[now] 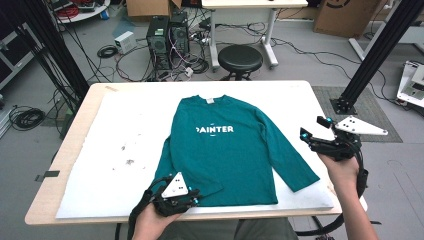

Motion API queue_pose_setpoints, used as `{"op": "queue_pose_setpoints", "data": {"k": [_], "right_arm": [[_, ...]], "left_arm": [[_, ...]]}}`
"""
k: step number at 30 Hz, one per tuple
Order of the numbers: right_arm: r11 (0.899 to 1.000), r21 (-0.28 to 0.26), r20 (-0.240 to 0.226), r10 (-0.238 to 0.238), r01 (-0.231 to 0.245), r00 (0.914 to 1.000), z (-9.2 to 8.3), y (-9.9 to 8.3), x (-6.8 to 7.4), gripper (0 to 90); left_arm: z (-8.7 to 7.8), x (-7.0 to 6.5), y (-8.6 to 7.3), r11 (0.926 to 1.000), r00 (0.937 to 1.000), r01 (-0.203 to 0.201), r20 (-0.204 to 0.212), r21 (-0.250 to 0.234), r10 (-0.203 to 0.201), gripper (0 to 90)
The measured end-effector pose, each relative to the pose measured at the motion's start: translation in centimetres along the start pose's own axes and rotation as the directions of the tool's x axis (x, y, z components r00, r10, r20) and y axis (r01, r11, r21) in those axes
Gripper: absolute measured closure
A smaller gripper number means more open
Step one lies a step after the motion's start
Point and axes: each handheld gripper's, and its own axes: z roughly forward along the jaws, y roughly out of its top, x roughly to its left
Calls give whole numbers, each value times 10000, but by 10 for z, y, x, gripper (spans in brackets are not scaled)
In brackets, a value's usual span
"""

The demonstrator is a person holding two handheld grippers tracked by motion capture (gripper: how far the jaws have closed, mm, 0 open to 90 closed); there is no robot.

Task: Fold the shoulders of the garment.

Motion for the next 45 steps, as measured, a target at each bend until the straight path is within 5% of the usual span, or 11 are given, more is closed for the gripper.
{"op": "queue_pose_setpoints", "data": {"k": [3, 12, 15, 21, 22, 23, 25, 29, 32, 36, 45], "right_arm": [[10000, -3, 0, -42, 42, 10000, 0, -1, 0, 262], [10000, 53, 42, 8, -8, 10000, -1, -2, -1, 263], [9997, 228, 141, 95, -99, 9999, -2, -5, -1, 263], [9984, 459, 375, 326, -343, 9988, -8, -16, -1, 267], [9969, 627, 450, 447, -475, 9980, -13, -26, -1, 306], [9969, 627, 450, 447, -475, 9980, -13, -26, -1, 306], [9930, 966, 558, 629, -681, 9965, -20, -41, -1, 320], [9875, 1410, 576, 631, -707, 9963, -31, -60, -4, 405], [9811, 1682, 596, 868, -957, 9944, -39, -73, -7, 458], [9679, 2147, 522, 1220, -1305, 9912, -45, -90, -12, 526], [9339, 3122, 388, 1708, -1743, 9845, -45, -115, -13, 646]], "left_arm": [[-5, 2, 2, 9998, 9997, 177, 154, -75, -176, 877], [-23, 6, 4, 9980, 9956, 237, 920, -579, -183, 877], [-26, 12, 4, 9956, 9958, 663, 669, -669, -618, 536], [-46, 24, 4, 9753, 9953, 805, -360, -2057, -898, 422], [-55, 29, 3, 9646, 9895, 835, -939, -2500, -1100, 401], [-55, 29, 3, 9646, 9895, 835, -939, -2500, -1100, 401], [-64, 36, 0, 9468, 9753, 1020, -1568, -3051, -1556, 399], [-74, 46, -3, 9349, 9554, 1182, -2181, -3347, -1988, 398], [-79, 52, -5, 9269, 9438, 1269, -2444, -3532, -2223, 398], [-84, 56, -7, 9192, 9373, 1213, -2616, -3747, -2303, 399], [-101, 70, -14, 8890, 9085, 1293, -3068, -4393, -2838, 399]]}}
